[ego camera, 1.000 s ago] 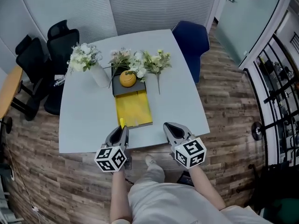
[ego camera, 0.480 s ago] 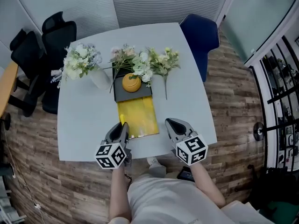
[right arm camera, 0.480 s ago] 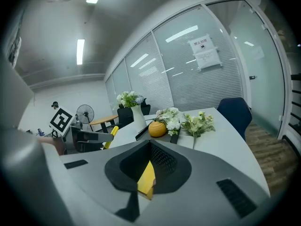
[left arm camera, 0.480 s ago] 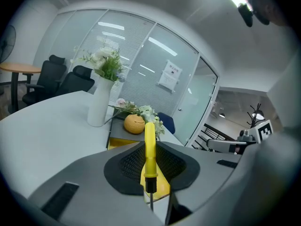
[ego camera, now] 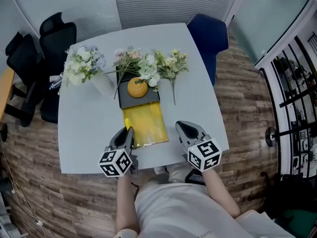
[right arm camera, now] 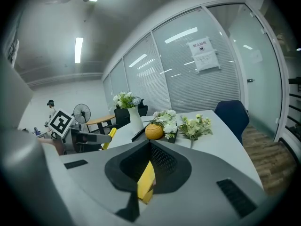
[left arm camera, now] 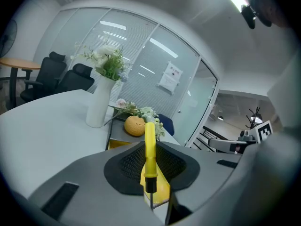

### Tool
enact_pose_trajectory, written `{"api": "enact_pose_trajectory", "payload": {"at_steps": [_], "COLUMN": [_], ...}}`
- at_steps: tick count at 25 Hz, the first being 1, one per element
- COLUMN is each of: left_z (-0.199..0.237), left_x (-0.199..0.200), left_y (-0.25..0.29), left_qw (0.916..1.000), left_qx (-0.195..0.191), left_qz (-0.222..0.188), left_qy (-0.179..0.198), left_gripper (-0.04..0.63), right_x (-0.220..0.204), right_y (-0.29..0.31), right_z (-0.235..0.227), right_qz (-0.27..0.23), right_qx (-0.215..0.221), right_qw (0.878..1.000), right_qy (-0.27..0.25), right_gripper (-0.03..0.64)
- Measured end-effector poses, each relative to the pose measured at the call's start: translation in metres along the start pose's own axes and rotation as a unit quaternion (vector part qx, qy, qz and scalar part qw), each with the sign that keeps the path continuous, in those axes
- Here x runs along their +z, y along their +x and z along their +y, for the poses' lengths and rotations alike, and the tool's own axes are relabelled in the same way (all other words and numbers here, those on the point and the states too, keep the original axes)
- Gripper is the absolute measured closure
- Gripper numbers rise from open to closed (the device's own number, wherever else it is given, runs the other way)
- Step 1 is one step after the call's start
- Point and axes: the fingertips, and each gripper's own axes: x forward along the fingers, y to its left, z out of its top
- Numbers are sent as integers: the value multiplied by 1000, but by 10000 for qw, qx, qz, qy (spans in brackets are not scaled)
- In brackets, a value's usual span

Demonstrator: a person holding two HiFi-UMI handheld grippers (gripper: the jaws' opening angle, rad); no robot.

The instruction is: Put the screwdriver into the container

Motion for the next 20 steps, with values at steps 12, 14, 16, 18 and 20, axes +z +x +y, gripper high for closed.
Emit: {"api": "enact_pose_trajectory", "payload": {"at_steps": [12,14,16,18,20], "left_z": [2,3,5,6,7], "left_x": [16,15,12,11,10], "left_y": [12,16,19,24,29], "left_qw": [9999,9999,9999,9998,9997], "left_qx": [-13,-6,9,19,25], "left_qz": [-11,46,111,157,200], "left_qy": [131,139,128,128,137], "left_gripper": [528,528,528,528,528], "right_x": [10,10,7,4,2], "right_y": [15,18,21,24,29], "right_z": [-7,-9,-11,-16,-22], "right_qz": [-115,-102,-59,-12,25], "right_qx": [87,104,114,101,87], "right_qw": [9999,9999,9999,9998,9998], "right_qy": [69,85,110,151,172], "right_gripper": [601,600,600,600,600]}}
